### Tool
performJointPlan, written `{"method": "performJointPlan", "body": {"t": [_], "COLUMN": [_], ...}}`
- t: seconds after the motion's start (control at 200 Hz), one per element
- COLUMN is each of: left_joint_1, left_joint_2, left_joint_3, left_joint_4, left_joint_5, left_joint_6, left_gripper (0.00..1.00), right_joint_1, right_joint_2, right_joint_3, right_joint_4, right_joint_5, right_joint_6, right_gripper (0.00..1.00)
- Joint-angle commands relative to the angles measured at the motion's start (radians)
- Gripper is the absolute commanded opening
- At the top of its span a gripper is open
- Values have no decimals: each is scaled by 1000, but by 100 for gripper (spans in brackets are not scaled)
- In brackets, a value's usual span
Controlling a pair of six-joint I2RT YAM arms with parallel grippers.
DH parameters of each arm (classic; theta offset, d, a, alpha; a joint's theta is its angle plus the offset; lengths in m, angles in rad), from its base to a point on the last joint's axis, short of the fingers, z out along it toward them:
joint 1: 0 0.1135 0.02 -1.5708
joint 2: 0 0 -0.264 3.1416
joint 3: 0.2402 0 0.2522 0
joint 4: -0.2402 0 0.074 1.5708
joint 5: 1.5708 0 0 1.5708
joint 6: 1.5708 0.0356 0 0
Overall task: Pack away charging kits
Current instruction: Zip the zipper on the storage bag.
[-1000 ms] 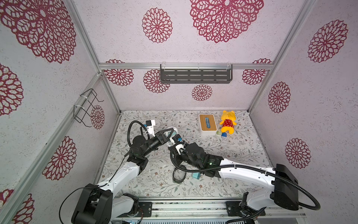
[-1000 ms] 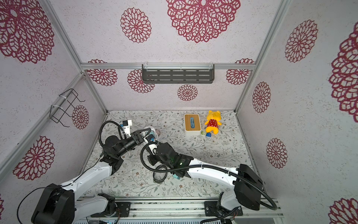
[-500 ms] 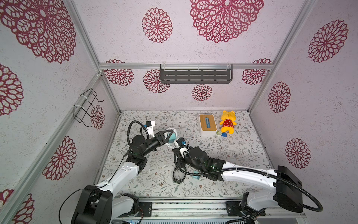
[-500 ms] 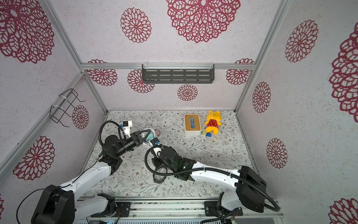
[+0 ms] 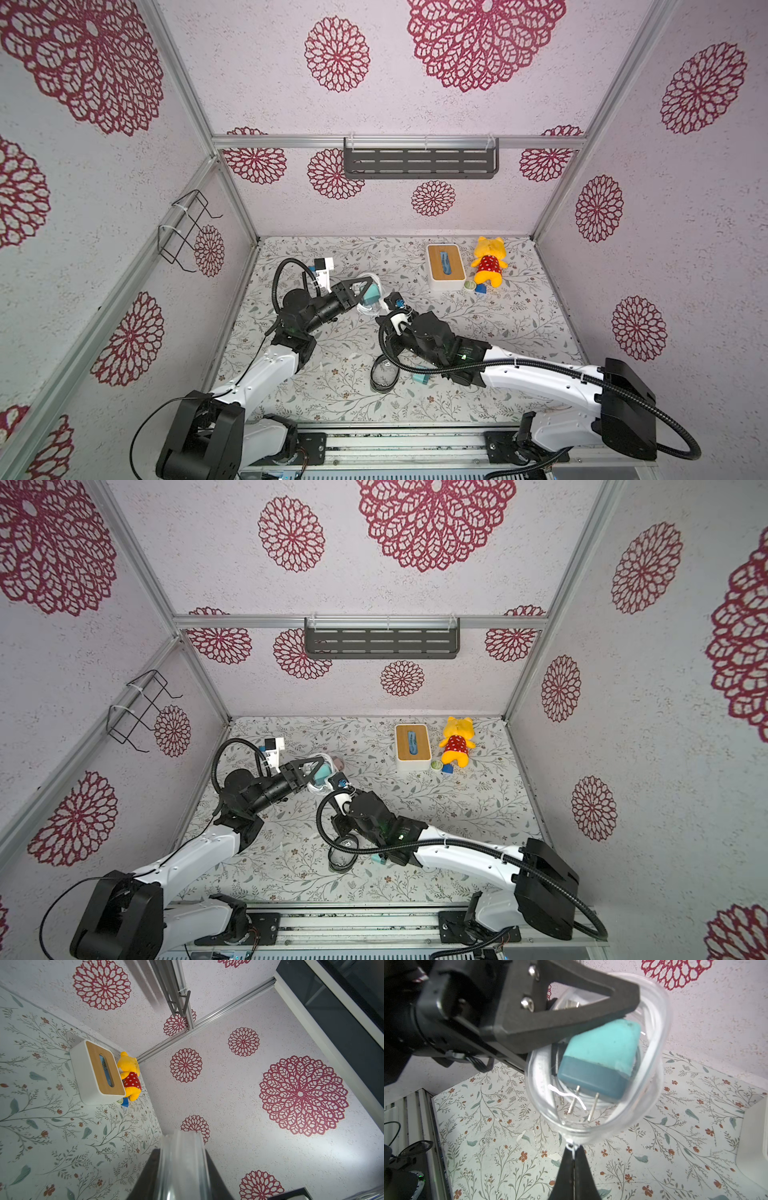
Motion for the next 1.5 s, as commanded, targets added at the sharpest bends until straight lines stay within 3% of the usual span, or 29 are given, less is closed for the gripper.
{"method": "performJointPlan", "body": {"t": [0.0, 0.14, 0.255, 0.36, 0.615, 0.795, 0.951, 1.096, 1.416, 1.491], "left_joint_1": [15, -38, -97, -119, -129, -130, -131, -131, -128, -118], "left_joint_2": [-34, -131, -250, -289, -217, -233, -224, -225, -217, -226], "left_joint_3": [1, -2, -4, -12, -25, -30, -25, -25, -31, -36], "left_joint_4": [92, -48, -247, -230, -91, -98, -97, -86, -89, -92], "left_joint_5": [-9, -72, -191, -200, -148, -164, -138, -129, -174, -185], "left_joint_6": [-72, -44, 64, 56, -39, -24, -23, -26, -27, -30], "left_gripper": [0, 0, 10, 21, 23, 46, 53, 48, 1, 0], "right_joint_1": [-11, -8, -8, -7, -5, -5, -5, -4, 3, 3], "right_joint_2": [-71, -90, -95, -75, -69, -49, -28, -6, 0, -10], "right_joint_3": [43, 76, 96, 143, 208, 232, 260, 281, 270, 255], "right_joint_4": [-35, -59, -69, -107, -156, -178, -196, -212, -219, -219], "right_joint_5": [-13, -90, -127, -144, -160, -157, -163, -169, -162, -158], "right_joint_6": [-34, -51, -54, -60, -75, -84, -88, -93, -89, -83], "right_gripper": [0, 0, 0, 0, 0, 0, 0, 0, 0, 0]}}
